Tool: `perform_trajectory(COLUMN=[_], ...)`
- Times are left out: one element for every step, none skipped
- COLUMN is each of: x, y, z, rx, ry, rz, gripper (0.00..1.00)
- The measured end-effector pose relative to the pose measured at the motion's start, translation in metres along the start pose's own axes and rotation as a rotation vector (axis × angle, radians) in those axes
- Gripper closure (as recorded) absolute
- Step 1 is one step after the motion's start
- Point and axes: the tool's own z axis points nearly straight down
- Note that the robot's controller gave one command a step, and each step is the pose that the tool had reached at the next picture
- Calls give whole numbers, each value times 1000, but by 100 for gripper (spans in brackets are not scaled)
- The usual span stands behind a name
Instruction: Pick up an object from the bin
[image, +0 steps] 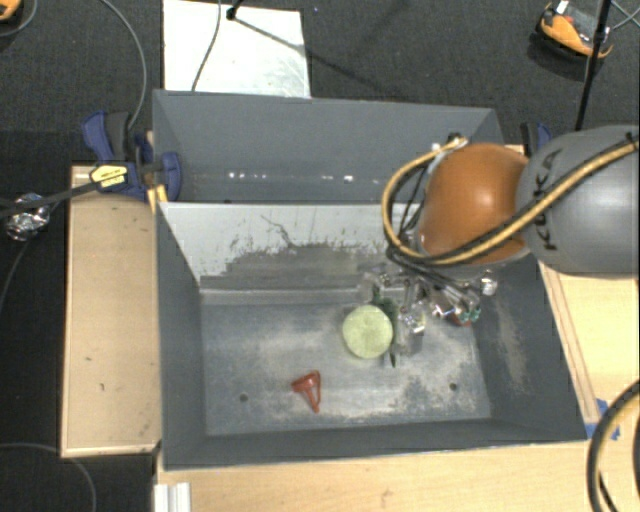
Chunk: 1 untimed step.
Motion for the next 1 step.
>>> perform_trajectory(x=[-6], y=[9], z=[32], rx=[-2], ry=[4], rz=[-152], gripper=[0])
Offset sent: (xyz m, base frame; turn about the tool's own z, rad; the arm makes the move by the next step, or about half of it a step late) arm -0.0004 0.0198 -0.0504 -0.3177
